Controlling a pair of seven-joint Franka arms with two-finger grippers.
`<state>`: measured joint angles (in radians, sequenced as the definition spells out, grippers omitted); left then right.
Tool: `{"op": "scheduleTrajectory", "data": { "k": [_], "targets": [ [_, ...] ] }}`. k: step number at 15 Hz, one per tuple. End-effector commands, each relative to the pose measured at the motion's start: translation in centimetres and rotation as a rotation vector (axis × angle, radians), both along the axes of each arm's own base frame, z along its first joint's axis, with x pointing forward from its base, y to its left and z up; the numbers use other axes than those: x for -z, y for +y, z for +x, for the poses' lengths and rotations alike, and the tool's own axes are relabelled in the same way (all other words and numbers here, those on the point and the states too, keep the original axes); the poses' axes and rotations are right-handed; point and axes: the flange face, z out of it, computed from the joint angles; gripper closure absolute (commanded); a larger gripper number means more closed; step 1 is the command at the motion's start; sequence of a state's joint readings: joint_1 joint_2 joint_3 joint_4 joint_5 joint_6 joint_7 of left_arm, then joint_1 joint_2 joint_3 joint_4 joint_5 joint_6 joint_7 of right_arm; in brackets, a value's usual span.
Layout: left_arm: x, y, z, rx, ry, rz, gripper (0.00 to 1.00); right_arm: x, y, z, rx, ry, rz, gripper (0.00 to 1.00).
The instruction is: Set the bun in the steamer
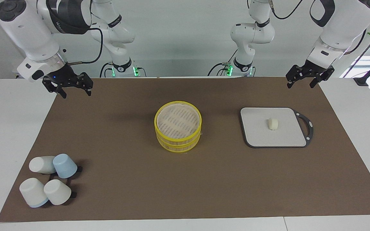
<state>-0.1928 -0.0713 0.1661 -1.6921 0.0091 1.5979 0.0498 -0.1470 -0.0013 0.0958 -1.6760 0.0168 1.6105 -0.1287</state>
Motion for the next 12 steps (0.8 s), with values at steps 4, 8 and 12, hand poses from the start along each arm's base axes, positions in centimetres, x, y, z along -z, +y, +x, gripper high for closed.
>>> {"op": "scheduleTrajectory", "data": {
  "k": [4, 8, 12],
  "targets": [
    [-0.3, -0.2, -0.6, 0.024, -0.024, -0.003, 0.00, 0.0, -0.8, -0.6, -0.018, 0.003, -0.043, 0.00],
    [0.1, 0.1, -0.8, 0.018, -0.016, -0.004, 0.00, 0.1, -0.9, -0.6, -0.007, 0.003, -0.045, 0.00],
    [6.4, 1.3, -3.4, 0.022, -0.036, -0.023, 0.00, -0.1, 1.5, 0.1, -0.004, -0.049, -0.032, 0.00]
  ]
}}
